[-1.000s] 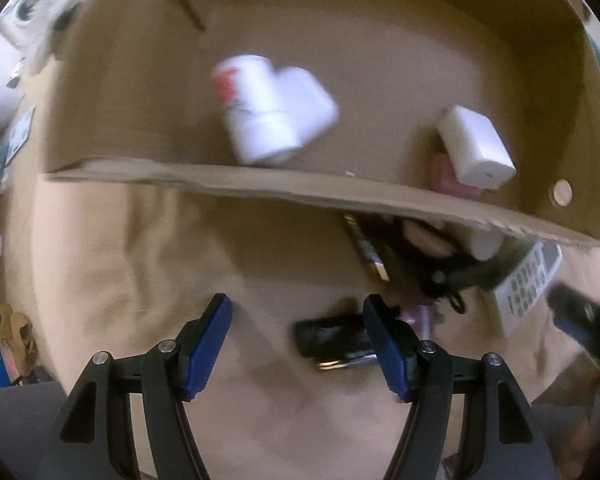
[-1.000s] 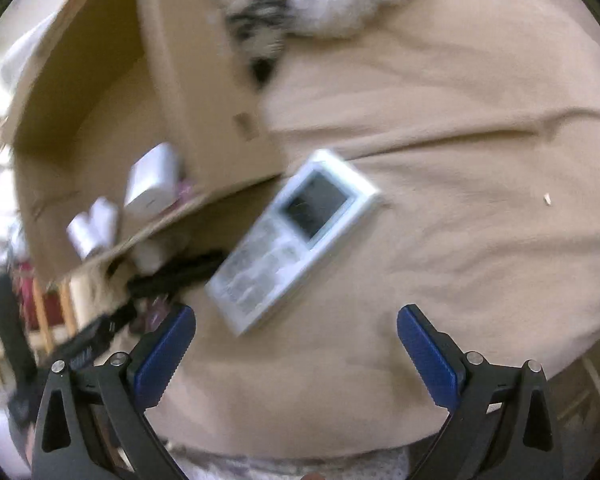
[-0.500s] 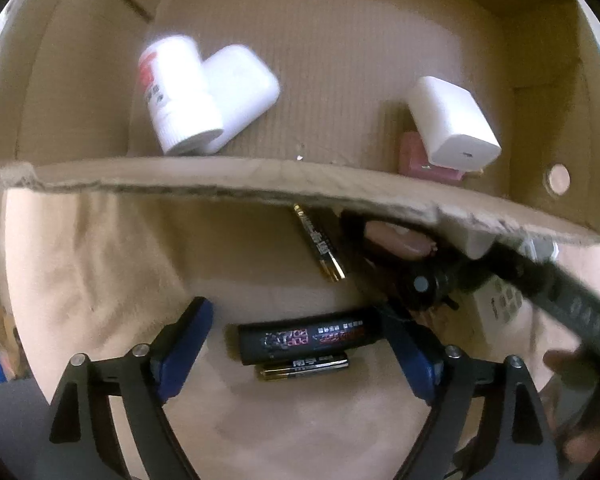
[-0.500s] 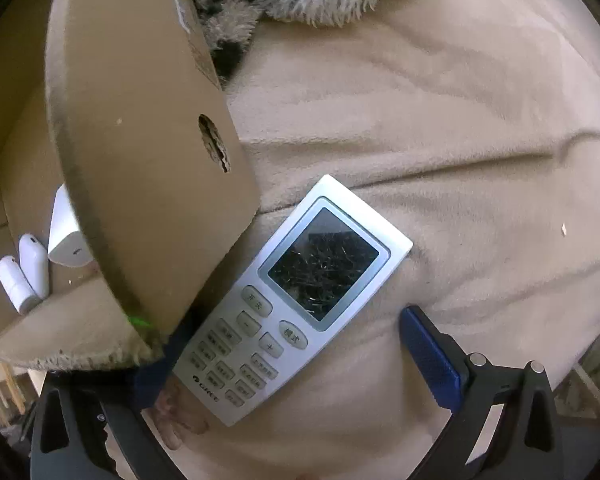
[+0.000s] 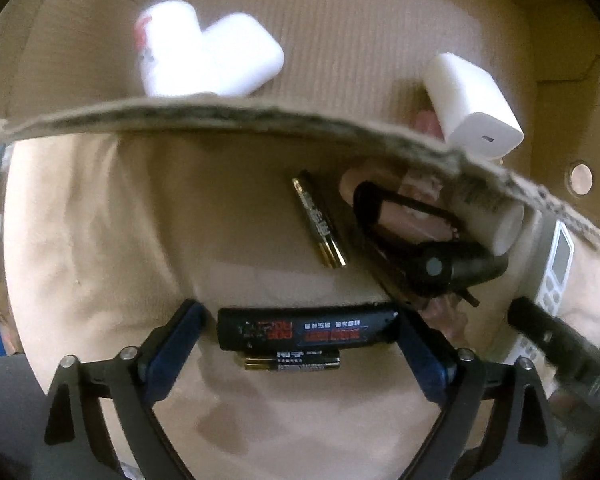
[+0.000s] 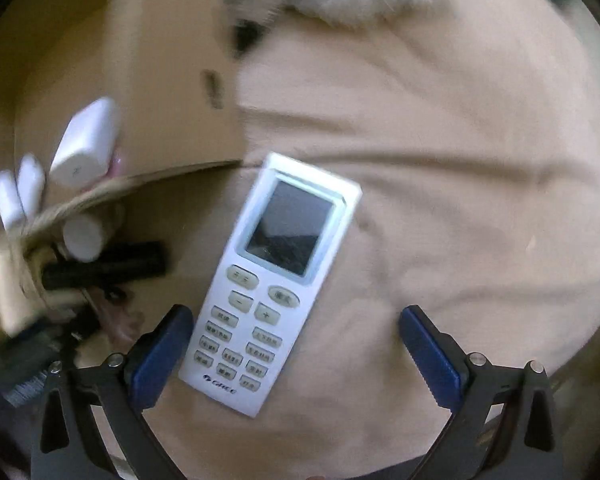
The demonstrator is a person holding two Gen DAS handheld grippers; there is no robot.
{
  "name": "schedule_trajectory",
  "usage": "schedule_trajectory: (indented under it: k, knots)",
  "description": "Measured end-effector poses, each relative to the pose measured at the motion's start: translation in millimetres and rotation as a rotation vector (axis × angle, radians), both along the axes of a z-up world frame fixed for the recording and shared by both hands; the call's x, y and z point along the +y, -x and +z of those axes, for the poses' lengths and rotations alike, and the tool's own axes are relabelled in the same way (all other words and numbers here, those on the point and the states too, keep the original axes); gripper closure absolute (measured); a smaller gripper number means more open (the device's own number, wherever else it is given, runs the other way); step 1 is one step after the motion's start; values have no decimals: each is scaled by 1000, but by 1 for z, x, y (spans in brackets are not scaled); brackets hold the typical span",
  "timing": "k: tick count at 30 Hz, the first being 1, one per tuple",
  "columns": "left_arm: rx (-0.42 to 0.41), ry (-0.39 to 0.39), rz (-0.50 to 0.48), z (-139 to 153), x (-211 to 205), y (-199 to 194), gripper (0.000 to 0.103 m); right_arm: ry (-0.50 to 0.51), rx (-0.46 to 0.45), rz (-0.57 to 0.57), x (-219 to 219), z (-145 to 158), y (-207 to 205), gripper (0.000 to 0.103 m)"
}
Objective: Organize rigid objects
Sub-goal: 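Grasp the white remote control with the right gripper while the left grasps the black flashlight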
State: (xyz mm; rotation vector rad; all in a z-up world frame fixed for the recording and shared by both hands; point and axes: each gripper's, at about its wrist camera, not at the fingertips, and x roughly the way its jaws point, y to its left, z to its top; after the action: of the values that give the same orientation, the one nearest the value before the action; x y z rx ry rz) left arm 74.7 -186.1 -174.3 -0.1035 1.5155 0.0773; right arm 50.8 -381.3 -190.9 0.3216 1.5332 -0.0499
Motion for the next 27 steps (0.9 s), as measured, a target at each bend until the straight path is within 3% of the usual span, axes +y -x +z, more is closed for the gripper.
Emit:
schedule_trajectory:
  k: [3,10,14,16,19,22,24,27]
  knots:
    - [-16,11,1,8,1,1,24,20,-11,-36,1,1,-5,0]
    - [-29,-9,12,18,18,-4,24,145,-42,102,51,4,-30,0]
    - [-21,-22,4,21,19,2,24,206,-64,244,62,17,-26,28]
    - [-31,-47,-22,22,13,0,24,210,-59,258,53,23,-20,38]
    - [-40,-62,-23,22,23,6,24,144,-72,174,36,29,-27,38]
    - [-46,-72,-26,19,20,7,24,151,-84,162,27,33,-38,38]
    - [-52,-75,-36,18,27,16,24,161,-102,186,29,36,-29,51]
    - [-57,-74,-36,12,36,17,24,160,-122,177,44,42,-17,56]
